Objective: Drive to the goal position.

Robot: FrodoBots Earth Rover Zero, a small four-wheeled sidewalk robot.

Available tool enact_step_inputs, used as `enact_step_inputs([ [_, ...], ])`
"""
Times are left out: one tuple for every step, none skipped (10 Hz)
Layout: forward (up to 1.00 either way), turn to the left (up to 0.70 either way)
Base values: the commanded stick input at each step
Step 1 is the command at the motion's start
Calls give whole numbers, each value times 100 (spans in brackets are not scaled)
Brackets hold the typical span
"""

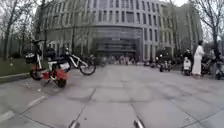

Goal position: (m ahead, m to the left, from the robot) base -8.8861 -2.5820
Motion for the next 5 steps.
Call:
enact_step_inputs([
  [85, -2],
  [85, -2],
  [85, -2],
  [85, -2],
  [85, -2],
])
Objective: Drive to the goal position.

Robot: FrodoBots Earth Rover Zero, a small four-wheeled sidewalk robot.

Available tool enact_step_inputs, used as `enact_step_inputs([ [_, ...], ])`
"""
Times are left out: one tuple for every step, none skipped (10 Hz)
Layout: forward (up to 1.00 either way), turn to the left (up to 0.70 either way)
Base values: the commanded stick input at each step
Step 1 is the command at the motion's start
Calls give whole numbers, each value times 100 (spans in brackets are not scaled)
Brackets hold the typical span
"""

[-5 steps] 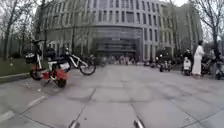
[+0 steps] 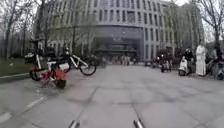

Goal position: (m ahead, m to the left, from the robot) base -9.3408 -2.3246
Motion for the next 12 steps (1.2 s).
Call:
enact_step_inputs([
  [85, -2],
  [85, -2],
  [85, -2],
  [85, -2],
  [85, -2],
  [85, -2],
  [85, -2],
  [85, -2],
  [85, -2],
  [85, -2],
  [85, -2],
  [85, -2],
])
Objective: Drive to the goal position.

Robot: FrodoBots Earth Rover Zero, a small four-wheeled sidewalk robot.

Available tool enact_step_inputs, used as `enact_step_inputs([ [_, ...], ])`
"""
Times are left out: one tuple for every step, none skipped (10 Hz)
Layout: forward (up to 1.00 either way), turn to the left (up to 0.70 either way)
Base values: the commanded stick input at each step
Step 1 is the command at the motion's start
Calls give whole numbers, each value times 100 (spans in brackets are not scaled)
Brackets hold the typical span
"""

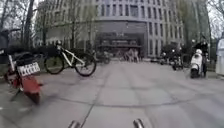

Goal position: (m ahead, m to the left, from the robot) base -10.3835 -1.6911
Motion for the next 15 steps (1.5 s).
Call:
enact_step_inputs([
  [85, -2],
  [85, -2],
  [85, -2],
  [85, -2],
  [85, -2],
  [85, -2],
  [85, -2],
  [85, -2],
  [85, -2],
  [85, -2],
  [85, -2],
  [85, -2],
  [85, -2],
  [85, -2],
  [85, -2],
])
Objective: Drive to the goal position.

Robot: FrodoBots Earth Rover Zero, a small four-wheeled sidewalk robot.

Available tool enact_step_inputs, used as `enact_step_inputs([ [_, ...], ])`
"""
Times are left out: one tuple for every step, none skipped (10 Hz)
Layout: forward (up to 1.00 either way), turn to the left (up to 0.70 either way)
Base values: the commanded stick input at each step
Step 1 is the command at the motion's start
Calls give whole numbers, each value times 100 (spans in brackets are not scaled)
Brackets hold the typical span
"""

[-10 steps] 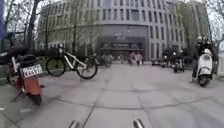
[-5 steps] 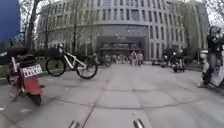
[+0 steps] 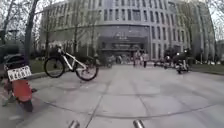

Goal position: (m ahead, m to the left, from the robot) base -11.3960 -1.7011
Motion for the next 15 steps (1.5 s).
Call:
enact_step_inputs([
  [85, -2],
  [85, -2],
  [85, -2],
  [85, -2],
  [85, -2],
  [85, -2],
  [85, -2],
  [85, -2],
  [85, -3],
  [85, -30],
  [85, -34],
  [85, -34],
  [85, -34],
  [85, -34],
  [85, -34],
])
